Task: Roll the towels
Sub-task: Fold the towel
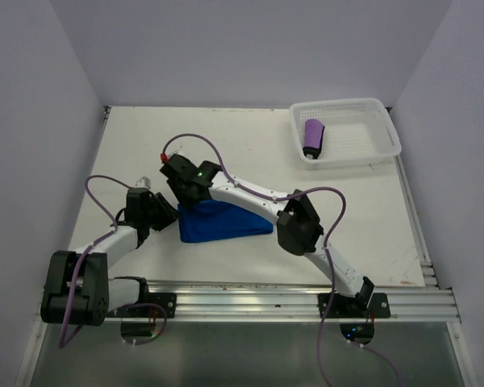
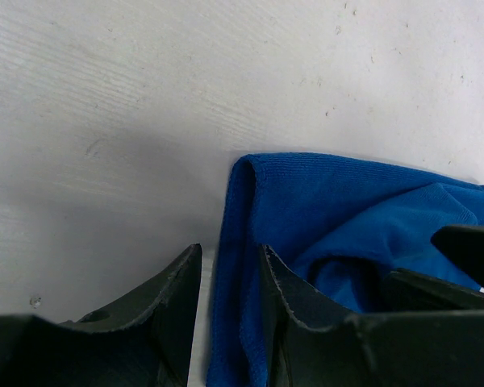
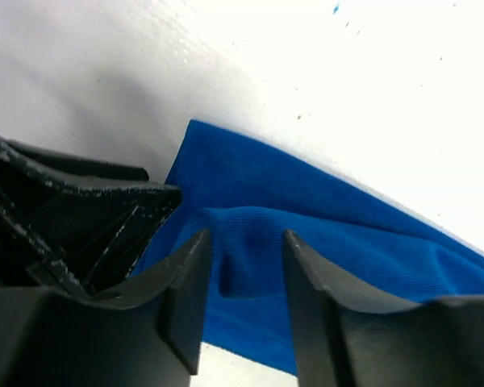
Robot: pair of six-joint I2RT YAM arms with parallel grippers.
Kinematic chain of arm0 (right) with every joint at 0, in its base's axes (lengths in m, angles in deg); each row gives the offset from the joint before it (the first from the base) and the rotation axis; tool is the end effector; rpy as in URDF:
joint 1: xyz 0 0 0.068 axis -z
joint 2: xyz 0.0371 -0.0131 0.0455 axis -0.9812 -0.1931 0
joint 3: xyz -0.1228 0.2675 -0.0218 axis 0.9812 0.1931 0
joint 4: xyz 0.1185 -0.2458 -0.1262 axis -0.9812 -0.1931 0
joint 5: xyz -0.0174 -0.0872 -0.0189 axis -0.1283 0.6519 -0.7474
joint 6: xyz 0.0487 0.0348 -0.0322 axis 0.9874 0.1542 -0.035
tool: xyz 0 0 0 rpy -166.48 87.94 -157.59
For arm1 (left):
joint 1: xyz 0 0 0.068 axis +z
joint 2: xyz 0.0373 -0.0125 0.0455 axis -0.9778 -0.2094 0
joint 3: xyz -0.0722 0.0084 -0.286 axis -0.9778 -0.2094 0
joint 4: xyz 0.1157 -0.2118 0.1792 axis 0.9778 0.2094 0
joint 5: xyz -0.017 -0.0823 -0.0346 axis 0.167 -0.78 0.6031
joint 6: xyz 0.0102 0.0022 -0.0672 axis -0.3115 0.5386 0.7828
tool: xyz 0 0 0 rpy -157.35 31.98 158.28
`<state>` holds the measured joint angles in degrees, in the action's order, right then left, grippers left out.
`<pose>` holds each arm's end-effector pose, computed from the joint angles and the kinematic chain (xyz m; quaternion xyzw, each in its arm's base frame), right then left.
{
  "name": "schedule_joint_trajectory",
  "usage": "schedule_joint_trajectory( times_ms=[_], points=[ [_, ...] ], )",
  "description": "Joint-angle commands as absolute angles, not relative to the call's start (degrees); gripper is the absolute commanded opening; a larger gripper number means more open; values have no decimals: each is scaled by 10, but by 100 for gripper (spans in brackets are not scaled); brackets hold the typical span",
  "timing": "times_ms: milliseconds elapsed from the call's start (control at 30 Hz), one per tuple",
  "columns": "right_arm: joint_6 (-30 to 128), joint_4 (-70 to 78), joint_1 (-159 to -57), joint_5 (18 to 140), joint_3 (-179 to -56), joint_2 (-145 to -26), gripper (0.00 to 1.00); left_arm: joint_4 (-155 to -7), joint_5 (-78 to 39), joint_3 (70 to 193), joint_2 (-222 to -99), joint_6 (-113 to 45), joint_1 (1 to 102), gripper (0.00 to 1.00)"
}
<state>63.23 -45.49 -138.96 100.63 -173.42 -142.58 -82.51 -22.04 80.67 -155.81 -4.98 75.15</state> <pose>0.3084 0.5101 0.2261 -0.2843 0.9074 0.1012 0.2926 0.2452 -0.0223 0.1152 -0.2670 0.8826 -0.2223 0.3166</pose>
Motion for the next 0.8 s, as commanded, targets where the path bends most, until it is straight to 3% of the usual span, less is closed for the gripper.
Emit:
schedule_joint_trajectory(
  times_ms=[0,300,467,600,700,767],
  points=[
    [630,-415,-1389,1047,-1736,-1424,48,-825,-223,803,-1561,-59,749,38],
    [653,-354,-1379,1082,-1648,-1343,49,-821,-220,805,-1555,-62,749,38],
    [671,-286,-1378,1107,-1514,-1240,48,-816,-217,807,-1549,-63,749,38],
    [677,-214,-1380,1116,-1424,-1175,55,-816,-215,807,-1549,-63,749,38],
    [678,-203,-1379,1110,-1394,-1146,49,-815,-216,807,-1549,-63,749,38],
    [679,-190,-1380,1085,-1367,-1136,33,-813,-215,809,-1549,-63,749,38]
  ],
)
